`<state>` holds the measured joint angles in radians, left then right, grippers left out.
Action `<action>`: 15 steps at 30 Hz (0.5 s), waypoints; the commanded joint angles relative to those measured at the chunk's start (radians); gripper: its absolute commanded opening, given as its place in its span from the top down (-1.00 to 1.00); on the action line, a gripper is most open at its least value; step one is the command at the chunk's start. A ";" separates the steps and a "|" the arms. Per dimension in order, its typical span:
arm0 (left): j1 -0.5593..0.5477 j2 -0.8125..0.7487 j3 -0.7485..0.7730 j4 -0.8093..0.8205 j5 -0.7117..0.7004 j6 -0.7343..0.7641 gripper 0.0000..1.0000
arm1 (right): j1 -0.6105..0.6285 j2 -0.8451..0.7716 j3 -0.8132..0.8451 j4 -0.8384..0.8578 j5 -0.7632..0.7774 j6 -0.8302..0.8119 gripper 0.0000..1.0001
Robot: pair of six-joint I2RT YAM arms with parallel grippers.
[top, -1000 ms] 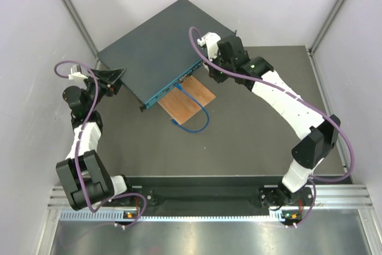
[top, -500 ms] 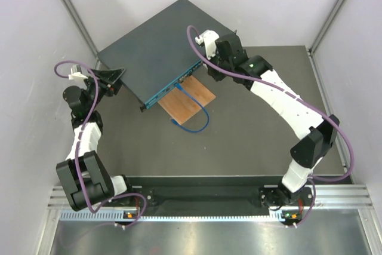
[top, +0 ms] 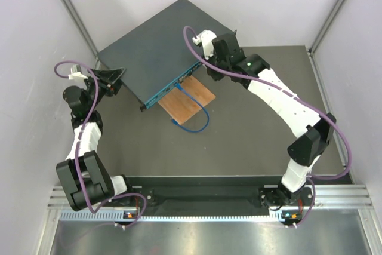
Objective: Insert the plug into the switch port
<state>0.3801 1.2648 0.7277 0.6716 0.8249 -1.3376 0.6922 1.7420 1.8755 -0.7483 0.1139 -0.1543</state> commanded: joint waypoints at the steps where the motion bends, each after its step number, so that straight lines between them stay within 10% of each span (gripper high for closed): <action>1: -0.063 -0.024 -0.005 0.031 0.060 0.127 1.00 | 0.033 0.011 0.066 0.043 -0.016 -0.005 1.00; 15: -0.061 -0.024 -0.020 0.028 0.062 0.130 1.00 | 0.038 0.021 0.134 0.044 -0.010 -0.001 1.00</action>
<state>0.3790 1.2625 0.7242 0.6716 0.8207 -1.3369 0.7006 1.7630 1.9354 -0.7921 0.1368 -0.1562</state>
